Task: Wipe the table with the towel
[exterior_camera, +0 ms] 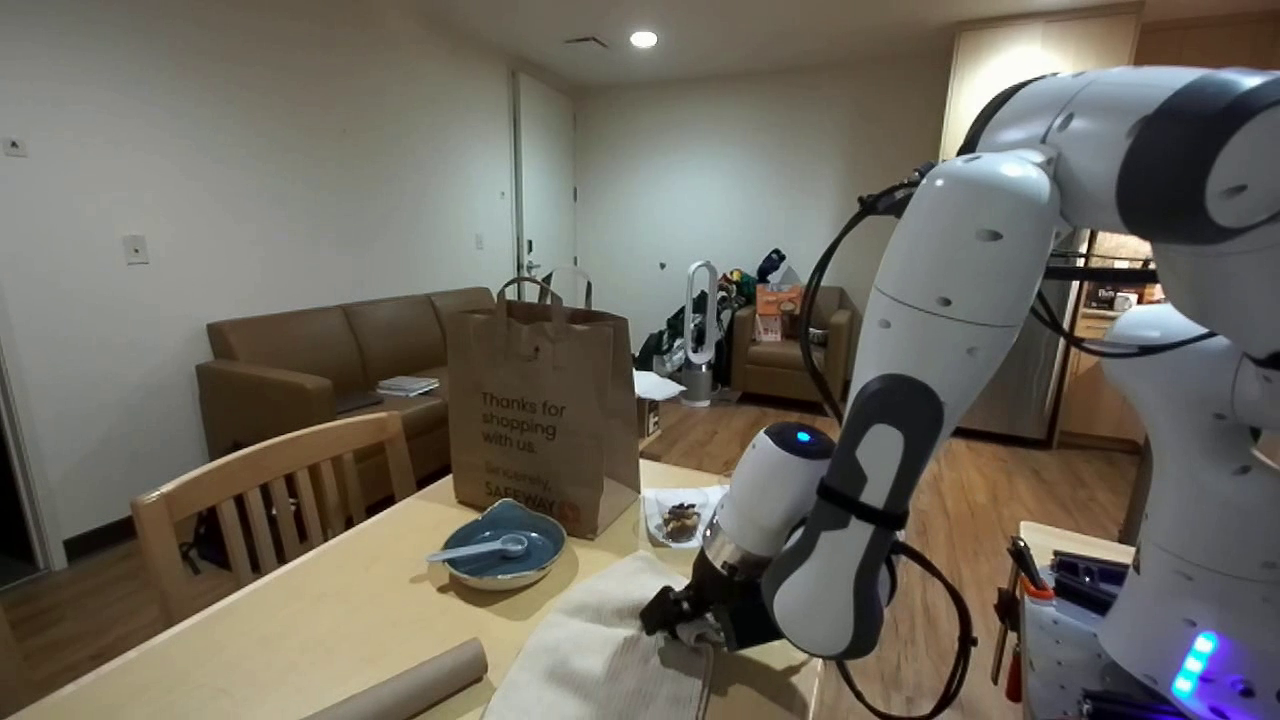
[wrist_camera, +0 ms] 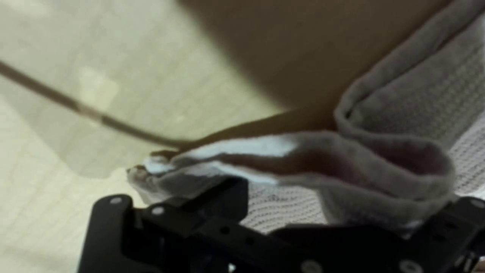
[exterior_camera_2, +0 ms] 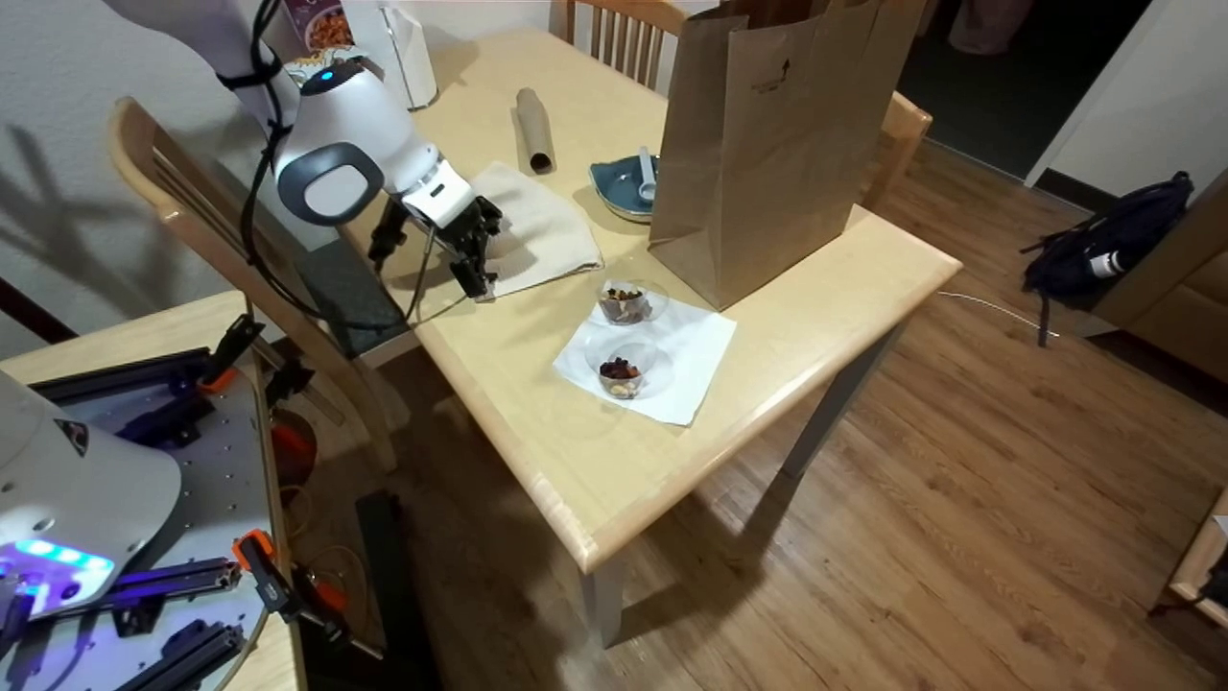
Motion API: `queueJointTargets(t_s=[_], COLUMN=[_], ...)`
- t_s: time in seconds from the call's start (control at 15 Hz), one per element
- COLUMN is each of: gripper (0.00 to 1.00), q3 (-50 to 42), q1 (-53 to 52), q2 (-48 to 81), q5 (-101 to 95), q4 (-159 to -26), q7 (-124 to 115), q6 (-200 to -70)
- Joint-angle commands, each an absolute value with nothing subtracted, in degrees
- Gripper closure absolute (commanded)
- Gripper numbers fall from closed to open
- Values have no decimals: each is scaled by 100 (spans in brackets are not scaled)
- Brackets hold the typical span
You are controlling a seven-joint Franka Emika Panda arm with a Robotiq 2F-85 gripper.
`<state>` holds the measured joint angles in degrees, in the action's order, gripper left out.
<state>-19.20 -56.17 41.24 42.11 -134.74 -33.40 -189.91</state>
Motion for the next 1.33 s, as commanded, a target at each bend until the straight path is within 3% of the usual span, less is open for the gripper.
queueJointTargets(t_s=[0.0, 0.53, 1.0, 1.27], gripper=[0, 0, 0, 0], q3=[-2420, -3995, -3137, -3140], q1=[-6177, -7759, -6898, -6616], q2=[3851, 3181, 1664, 1402], q5=[4310, 4078, 4095, 4026], q4=[-13777, -14129, -14278, -14148], q7=[-3359, -3298, -1933, -1539], q6=[-18474, -17654, -17409, -16064])
